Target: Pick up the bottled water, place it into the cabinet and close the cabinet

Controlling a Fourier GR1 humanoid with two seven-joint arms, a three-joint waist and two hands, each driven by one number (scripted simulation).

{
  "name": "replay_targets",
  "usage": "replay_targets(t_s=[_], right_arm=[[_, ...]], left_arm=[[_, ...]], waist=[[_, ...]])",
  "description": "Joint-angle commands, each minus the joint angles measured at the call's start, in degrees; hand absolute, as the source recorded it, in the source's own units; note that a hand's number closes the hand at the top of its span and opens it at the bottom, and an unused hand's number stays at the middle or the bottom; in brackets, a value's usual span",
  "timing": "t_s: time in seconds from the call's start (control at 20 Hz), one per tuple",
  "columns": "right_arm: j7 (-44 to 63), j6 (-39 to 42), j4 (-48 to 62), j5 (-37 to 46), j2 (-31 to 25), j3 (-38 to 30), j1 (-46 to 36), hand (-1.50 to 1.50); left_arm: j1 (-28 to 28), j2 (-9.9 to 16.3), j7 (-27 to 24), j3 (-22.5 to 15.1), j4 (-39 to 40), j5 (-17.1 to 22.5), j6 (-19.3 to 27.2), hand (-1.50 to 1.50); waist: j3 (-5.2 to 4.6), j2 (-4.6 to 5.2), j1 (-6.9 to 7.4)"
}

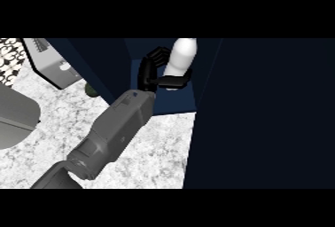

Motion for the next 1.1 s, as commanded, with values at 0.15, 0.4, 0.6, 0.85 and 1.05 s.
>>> replay_targets(t_s=[0.15,0.4,0.6,0.85,1.05], right_arm=[[-0.27,2.12,0.60,-0.46,0.02,0.43,-0.16,-1.50],[0.45,0.96,1.21,-1.98,-0.89,-0.05,-2.20,-1.50],[-0.04,1.99,0.99,-1.51,-0.11,-0.69,-0.66,-1.50],[-0.06,3.12,1.26,-2.84,-0.21,-1.16,-0.13,-1.50],[-1.14,3.20,1.94,-2.26,0.19,-1.18,-1.34,-1.50]], left_arm=[[0.00,-0.01,-3.54,0.01,6.88,0.20,2.76,1.50],[-1.30,-0.01,-5.65,2.11,10.06,0.86,0.56,1.50],[-2.68,0.00,-5.43,5.74,10.52,3.88,-1.58,1.50],[-1.78,0.63,-8.10,8.17,12.27,5.31,-5.38,1.50],[-2.91,0.14,-10.02,8.36,13.92,4.90,-4.12,1.50]], waist=[[-0.01,0.88,-1.70],[-0.11,1.30,-1.39],[-0.12,1.29,-1.70],[-0.14,1.50,-1.90],[-0.10,1.92,-2.34]])
